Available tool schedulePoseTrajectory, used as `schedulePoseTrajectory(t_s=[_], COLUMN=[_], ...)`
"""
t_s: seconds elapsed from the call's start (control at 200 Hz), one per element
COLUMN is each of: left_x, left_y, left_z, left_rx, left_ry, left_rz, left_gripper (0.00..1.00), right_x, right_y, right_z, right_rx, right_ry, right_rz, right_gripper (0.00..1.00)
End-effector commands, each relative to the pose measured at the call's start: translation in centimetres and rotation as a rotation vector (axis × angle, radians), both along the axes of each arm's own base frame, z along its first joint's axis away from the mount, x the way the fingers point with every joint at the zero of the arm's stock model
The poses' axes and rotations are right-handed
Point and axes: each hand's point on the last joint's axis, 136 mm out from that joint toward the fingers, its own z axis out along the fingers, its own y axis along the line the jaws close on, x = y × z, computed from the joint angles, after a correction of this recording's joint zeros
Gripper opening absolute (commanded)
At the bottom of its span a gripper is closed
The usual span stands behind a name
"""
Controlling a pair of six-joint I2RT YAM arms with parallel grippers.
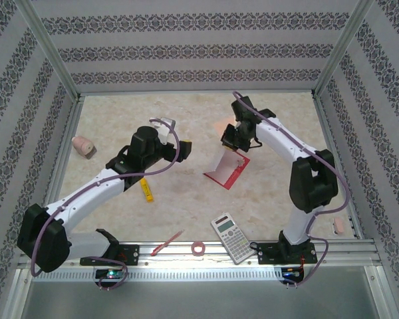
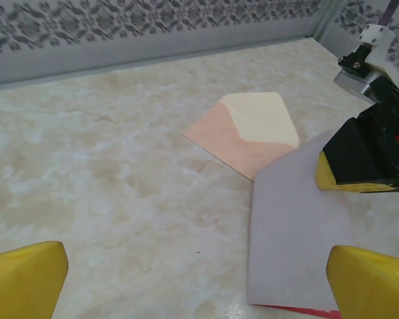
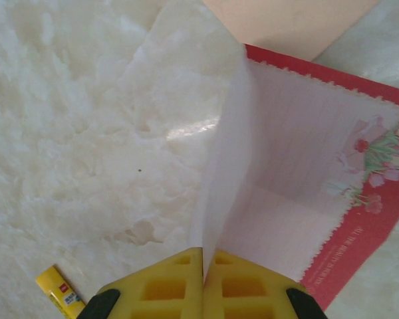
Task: Place the letter into the envelope and seal it
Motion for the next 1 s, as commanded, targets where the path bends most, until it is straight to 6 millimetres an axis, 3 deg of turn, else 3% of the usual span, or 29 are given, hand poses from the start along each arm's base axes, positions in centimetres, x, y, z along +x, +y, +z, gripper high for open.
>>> schedulePoseTrajectory(t_s=[0.0, 0.24, 0.395, 0.605, 0.994], left_x=[-0.3, -0.2, 0.1, 1.1, 3.7], left_y=[-1.3, -3.8, -4.4, -4.1, -2.2], left_z=[-0.6, -1.9, -2.5, -2.9, -4.4], left_rx=[-0.073, -0.104, -0.120, -0.180, -0.348], left_ry=[0.117, 0.245, 0.285, 0.334, 0.418], left_rz=[-0.098, -0.301, -0.356, -0.387, -0.385], left_gripper=[1.00, 1.00, 1.00, 1.00, 1.00], right_x=[0.0, -1.7, -2.1, -1.8, -2.4], right_y=[-0.5, -1.5, -1.3, 0.7, 3.8], right_z=[0.2, -1.9, -2.0, 1.0, 9.4], right_rx=[0.017, 0.116, 0.205, 0.390, 0.631], right_ry=[-0.098, -0.214, -0.311, -0.458, -0.578], right_rz=[0.036, 0.055, 0.103, 0.209, 0.370], right_gripper=[0.00, 0.00, 0.00, 0.00, 0.00])
